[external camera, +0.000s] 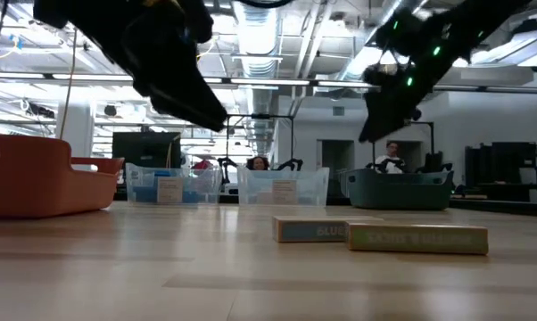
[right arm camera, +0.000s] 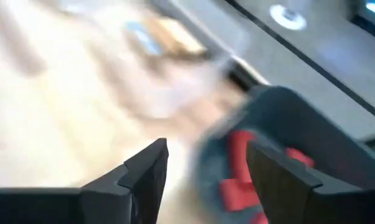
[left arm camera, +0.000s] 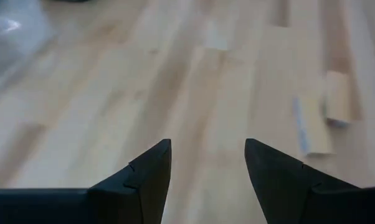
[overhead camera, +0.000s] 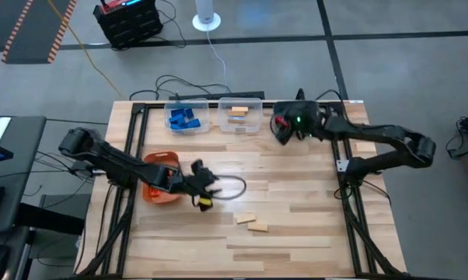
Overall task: Sort blocks
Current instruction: Put the light brown block into the right transparent bin
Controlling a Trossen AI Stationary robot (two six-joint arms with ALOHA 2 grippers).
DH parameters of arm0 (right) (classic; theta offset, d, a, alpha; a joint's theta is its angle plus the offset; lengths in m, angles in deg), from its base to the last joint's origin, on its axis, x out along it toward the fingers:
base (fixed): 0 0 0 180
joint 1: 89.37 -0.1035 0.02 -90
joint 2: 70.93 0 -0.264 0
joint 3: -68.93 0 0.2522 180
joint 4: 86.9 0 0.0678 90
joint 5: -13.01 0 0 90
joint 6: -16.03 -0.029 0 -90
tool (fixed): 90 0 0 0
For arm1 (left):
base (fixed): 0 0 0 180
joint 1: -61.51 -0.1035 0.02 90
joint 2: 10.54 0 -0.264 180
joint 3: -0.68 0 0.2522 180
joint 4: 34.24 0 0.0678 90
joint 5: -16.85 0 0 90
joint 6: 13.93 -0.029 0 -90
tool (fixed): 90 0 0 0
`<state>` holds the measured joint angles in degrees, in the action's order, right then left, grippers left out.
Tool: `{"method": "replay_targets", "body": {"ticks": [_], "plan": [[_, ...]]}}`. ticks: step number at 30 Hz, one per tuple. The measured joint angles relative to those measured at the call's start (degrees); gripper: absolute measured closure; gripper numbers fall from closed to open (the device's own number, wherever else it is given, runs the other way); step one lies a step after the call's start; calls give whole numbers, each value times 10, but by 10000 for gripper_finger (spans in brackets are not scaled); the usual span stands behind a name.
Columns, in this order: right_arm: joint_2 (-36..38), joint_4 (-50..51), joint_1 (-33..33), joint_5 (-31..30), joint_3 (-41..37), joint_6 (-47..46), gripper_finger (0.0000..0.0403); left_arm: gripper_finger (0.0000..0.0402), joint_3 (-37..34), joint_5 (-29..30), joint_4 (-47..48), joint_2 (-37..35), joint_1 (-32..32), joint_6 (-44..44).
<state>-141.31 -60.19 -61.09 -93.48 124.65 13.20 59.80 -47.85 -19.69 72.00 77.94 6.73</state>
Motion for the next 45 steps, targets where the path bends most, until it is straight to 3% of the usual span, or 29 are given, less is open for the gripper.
{"method": "replay_targets", "body": {"ticks": [8,13,16,24,33,45], "plan": [[50,30,-216,-27,0,-82,155,202,3,4,-225,132,38,-5],[58,76,-327,-154,0,-123,155,198,62,0,-209,197,59,-12],[58,110,-369,-201,0,-168,154,189,114,-1,-172,236,76,-31],[59,117,-438,-213,-20,-234,154,168,207,-2,-69,309,88,-3],[55,121,-481,-228,-29,-272,154,137,213,-24,-63,330,78,16],[55,111,-497,-245,-29,-273,154,159,215,-69,-68,351,67,25]]}}
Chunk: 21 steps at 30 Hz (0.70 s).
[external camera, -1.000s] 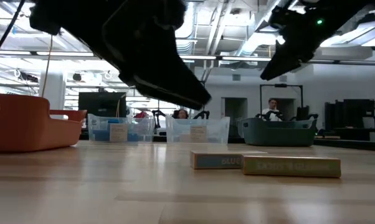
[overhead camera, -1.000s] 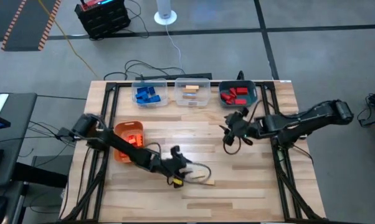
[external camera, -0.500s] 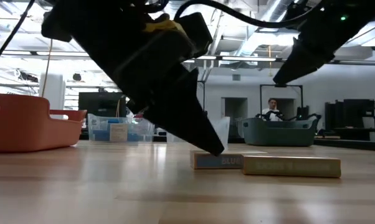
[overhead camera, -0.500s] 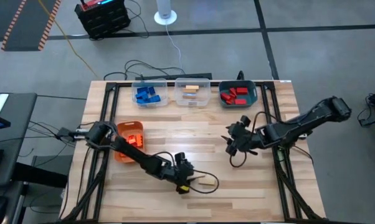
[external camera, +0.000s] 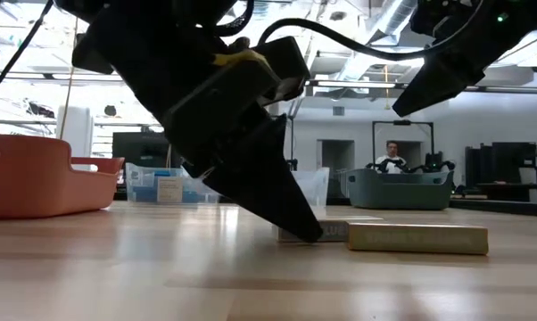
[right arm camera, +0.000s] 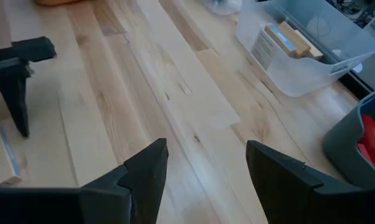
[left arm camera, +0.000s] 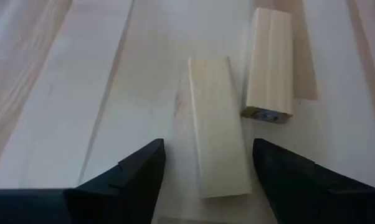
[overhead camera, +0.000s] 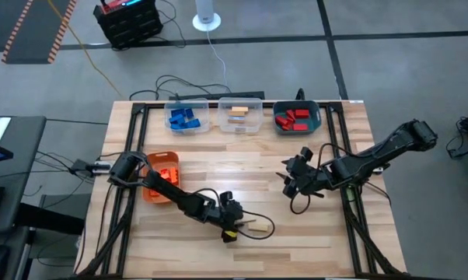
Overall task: Sort blocks
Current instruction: Put the light brown block into the right transparent bin
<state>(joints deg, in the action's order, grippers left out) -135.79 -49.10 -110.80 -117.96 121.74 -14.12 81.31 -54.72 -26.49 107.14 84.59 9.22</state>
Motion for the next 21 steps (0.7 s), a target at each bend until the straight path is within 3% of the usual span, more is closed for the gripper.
{"method": "replay_targets", "body": {"ticks": [3,9,14,21], "plan": [[0,2,0,-1,0,0,154,188,0,5,6,-1,-2,-18],[0,4,0,-1,0,0,154,304,0,14,10,-3,-4,-29],[0,14,0,-1,0,1,154,305,-3,31,92,-58,-23,-57],[0,19,0,-19,0,1,154,305,-7,160,187,-197,-101,-166]]}}
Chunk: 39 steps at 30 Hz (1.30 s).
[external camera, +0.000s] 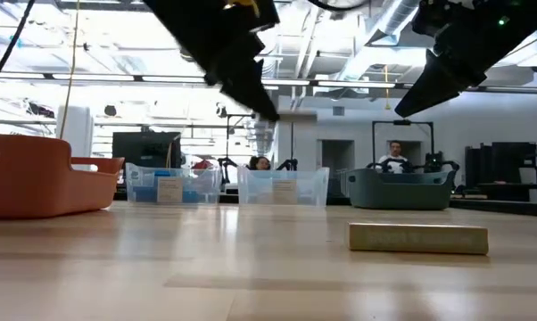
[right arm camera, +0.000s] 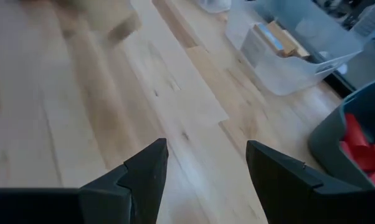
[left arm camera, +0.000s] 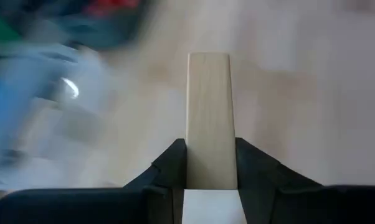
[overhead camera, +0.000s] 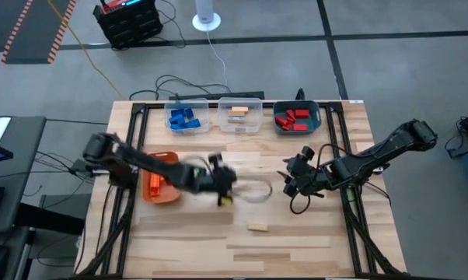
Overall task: Sort blocks
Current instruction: Put the light brown block into the right transparent bin
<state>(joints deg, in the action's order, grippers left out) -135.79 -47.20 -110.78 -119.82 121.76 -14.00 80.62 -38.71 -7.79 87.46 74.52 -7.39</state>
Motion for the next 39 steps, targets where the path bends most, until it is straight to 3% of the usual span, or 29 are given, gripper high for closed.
{"method": "replay_targets", "body": {"ticks": [6,12,16,26,33,39], "plan": [[-35,-10,0,-17,0,-1,154,305,0,-3,-30,-58,-159,-85],[-123,-89,-3,-17,0,41,154,297,1,-157,-74,-18,-316,-106],[-148,-113,10,-16,2,77,154,296,16,-182,-67,35,-371,-134],[-125,-109,37,-7,3,81,154,291,140,-197,1,155,-411,-166],[-124,-121,-1,50,3,81,154,237,187,-196,56,174,-410,-159],[-124,-289,-83,81,-41,101,154,191,216,-194,157,147,-406,-159]]}}
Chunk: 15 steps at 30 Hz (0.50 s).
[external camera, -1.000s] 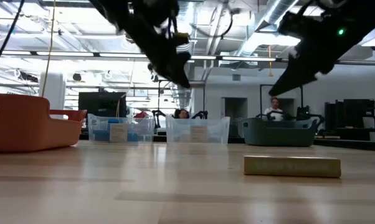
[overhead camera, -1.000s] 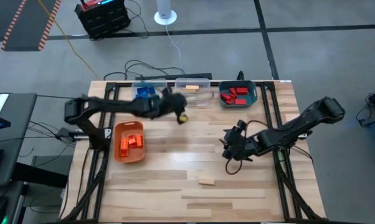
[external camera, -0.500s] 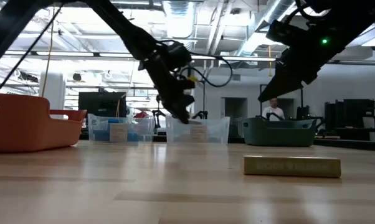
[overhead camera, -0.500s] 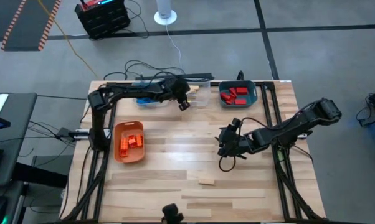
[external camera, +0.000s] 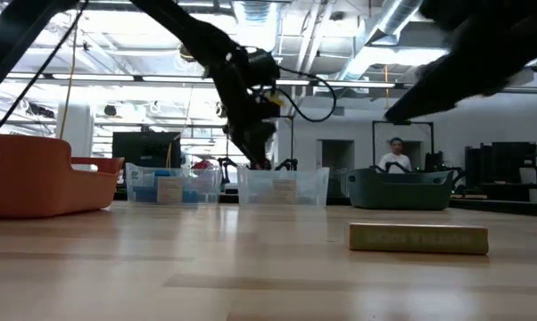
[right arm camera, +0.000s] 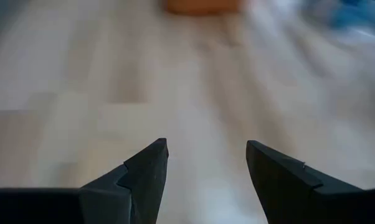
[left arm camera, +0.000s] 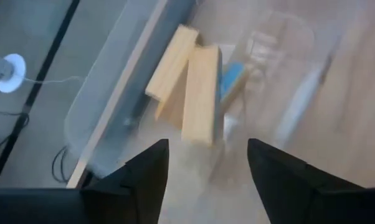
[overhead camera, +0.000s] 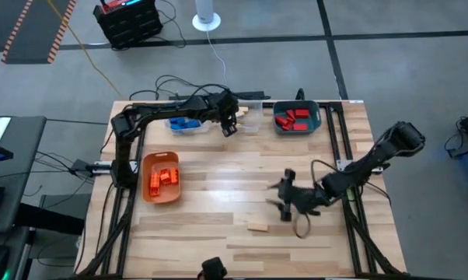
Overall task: Sort blocks
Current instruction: Put the light brown block into the right transparent bin
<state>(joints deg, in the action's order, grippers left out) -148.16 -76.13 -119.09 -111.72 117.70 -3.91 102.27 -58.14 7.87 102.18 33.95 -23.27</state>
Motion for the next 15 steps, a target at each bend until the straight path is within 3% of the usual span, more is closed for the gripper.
{"method": "replay_targets", "body": {"ticks": [4,7,10,15], "plan": [[-1,-123,-59,21,-39,-10,154,183,-4,-5,35,-38,23,-4],[-28,-160,-86,21,-44,-36,154,183,-25,-8,34,-72,63,0],[-87,-210,-106,20,-35,-45,154,183,-51,5,24,-102,118,6],[-197,-227,-118,20,17,-45,154,182,-106,78,2,-152,221,28]]}}
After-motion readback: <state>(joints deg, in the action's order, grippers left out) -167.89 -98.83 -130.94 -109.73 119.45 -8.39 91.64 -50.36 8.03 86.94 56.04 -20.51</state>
